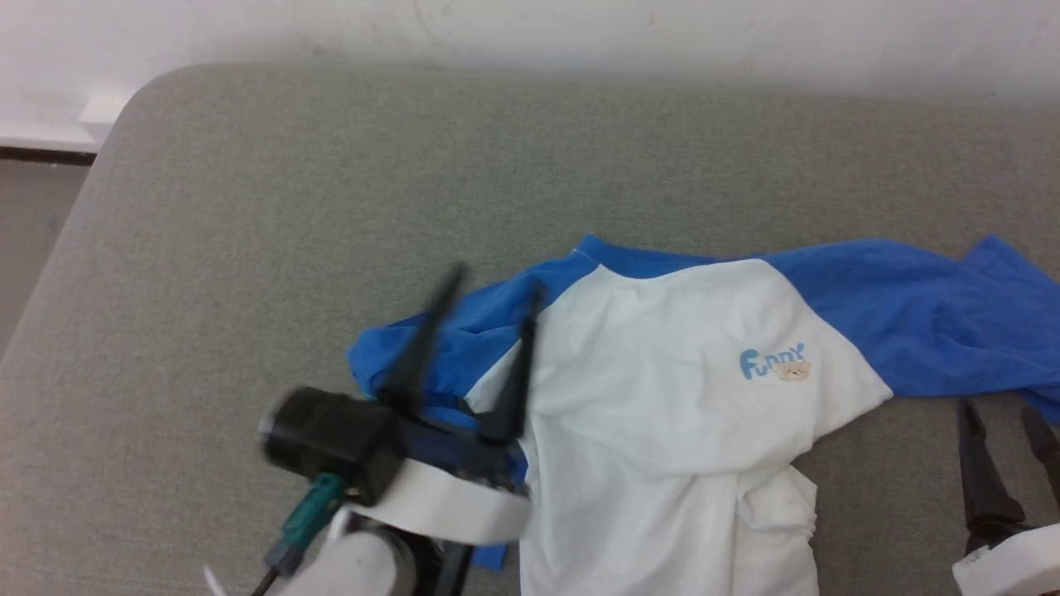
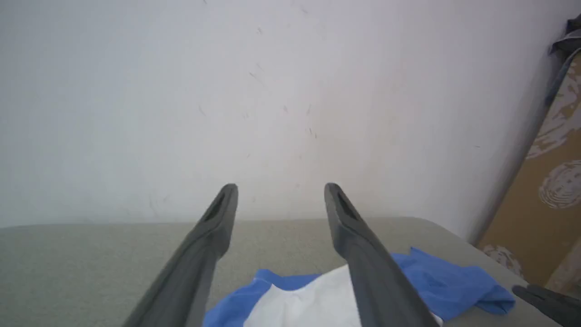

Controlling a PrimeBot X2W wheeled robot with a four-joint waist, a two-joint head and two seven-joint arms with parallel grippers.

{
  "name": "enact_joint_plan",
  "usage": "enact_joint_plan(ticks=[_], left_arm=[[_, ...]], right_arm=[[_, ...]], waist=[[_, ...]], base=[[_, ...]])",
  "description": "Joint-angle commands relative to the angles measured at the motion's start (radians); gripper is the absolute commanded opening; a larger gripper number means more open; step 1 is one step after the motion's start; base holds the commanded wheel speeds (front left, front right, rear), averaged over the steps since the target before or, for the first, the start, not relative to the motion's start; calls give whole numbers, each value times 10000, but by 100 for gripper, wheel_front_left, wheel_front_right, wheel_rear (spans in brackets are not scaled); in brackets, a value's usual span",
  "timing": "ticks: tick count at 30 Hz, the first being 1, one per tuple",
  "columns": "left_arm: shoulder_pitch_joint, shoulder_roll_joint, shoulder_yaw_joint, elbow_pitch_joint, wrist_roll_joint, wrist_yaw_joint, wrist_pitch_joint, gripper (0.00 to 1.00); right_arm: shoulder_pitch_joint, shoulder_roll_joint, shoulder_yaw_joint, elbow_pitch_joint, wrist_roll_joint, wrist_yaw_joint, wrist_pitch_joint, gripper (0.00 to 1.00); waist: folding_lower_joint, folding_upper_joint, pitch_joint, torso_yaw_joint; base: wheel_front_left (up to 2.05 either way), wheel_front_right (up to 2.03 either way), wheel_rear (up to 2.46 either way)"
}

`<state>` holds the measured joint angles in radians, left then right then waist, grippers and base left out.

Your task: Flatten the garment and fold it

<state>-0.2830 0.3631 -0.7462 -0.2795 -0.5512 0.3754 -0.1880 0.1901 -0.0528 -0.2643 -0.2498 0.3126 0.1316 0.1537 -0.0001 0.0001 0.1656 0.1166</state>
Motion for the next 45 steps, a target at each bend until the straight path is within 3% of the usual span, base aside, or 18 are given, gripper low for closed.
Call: enact_joint_plan(ticks=[1, 3, 6, 11, 13, 20, 28, 32, 40, 41, 42, 43, 45], left_arm=[[-118, 23, 523, -111, 733, 685, -472, 100], [-105, 287, 1011, -199, 1943, 1494, -669, 100], [324, 484, 1411, -367, 2993, 2366, -724, 100], [1147, 486, 1724, -673, 3400, 2921, -734, 100], [1362, 351, 1828, -806, 3469, 3035, -734, 100], [1441, -221, 1800, -800, 3824, 2898, -736, 100], [990, -870, 1624, -504, 4185, 2581, -737, 100], [806, -1147, 1585, -362, 4344, 2444, -737, 100], [699, -1377, 1576, -277, 4586, 2218, -737, 100], [696, -1385, 1590, -287, 4610, 2203, -737, 100], [696, -1393, 1606, -293, 4633, 2193, -737, 100], [697, -1404, 1620, -296, 4655, 2185, -737, 100], [705, -1437, 1651, -277, 4689, 2180, -737, 100]], right_arm=[[85, 26, -93, 0, -111, -9, -132, 100], [124, 26, -162, 20, -134, -9, -237, 100], [163, 26, -228, -3, -183, -9, -352, 100], [-172, -46, -229, -238, -453, -9, -158, 100], [-544, -445, -287, -346, -383, -9, 58, 100], [-2264, -2604, -611, 294, 839, -9, 1776, 100], [-3596, -4081, -1636, 2409, 1080, -9, 3522, 100], [-4072, -4359, -1815, 3529, 754, -9, 3888, 100], [-4938, -4202, -1557, 5374, 664, -9, 3714, 100], [-5036, -4178, -1491, 5585, 688, -9, 3637, 37], [-5115, -4171, -1431, 5772, 698, -9, 3525, 11], [-5182, -4182, -1370, 5939, 692, -9, 3397, 0], [-5341, -4246, -1226, 6151, 716, -9, 3051, 0]], waist=[[1, -1, -214, -265], [1, -1, -264, -405], [1, -1, -264, -577], [1, -1, -73, -745], [1, -1, 86, -773], [1, -1, 897, -765], [1, -1, 1846, -594], [1, -1, 2181, -451], [1, -1, 2461, -111], [1, -1, 2490, -94], [1, -1, 2513, -89], [1, -1, 2531, -90], [1, -1, 2540, -124]], base=[[0, 0, 0], [0, 0, 0], [0, 0, 0], [0, 0, 0], [0, 0, 0], [0, 0, 0], [0, 0, 0], [0, 0, 0], [0, 0, 0], [0, 0, 0], [0, 0, 0], [0, 0, 0], [0, 0, 0]])
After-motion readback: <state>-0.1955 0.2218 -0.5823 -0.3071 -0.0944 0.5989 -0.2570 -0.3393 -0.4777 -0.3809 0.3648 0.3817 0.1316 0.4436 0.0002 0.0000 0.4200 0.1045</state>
